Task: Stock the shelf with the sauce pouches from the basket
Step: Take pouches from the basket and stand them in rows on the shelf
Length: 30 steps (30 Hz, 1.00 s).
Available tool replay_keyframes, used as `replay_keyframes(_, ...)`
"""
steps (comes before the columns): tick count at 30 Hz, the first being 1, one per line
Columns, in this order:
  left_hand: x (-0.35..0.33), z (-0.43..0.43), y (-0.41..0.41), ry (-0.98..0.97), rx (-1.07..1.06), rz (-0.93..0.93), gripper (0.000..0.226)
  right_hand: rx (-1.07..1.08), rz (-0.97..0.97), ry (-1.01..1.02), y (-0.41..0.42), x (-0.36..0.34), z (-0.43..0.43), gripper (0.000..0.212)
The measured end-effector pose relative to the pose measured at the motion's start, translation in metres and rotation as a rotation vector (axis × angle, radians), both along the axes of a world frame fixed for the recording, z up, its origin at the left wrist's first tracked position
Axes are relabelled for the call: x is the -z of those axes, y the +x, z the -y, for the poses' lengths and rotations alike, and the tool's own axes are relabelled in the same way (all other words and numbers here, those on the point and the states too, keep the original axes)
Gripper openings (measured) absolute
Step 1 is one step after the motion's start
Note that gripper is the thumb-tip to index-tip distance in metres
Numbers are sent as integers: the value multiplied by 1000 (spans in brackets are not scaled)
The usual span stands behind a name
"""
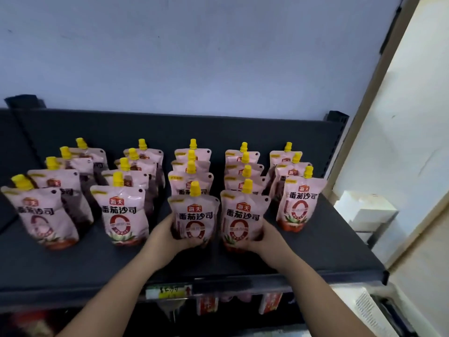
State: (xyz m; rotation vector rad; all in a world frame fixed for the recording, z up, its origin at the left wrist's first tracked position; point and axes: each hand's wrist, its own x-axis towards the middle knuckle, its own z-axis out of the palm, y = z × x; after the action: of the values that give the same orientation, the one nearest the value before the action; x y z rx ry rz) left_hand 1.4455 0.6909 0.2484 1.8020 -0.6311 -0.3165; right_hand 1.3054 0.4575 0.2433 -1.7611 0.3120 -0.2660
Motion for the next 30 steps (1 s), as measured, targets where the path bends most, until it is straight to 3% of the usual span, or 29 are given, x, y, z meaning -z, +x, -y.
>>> replay_keyframes(9, 6, -8, -1, -21, -56, 60, 56, 147, 22, -157, -13, -3, 13, 53)
replay_keyframes(30, 5, -12, 0, 1, -45, 9, 49, 104, -12, -123, -4, -2, 16, 52)
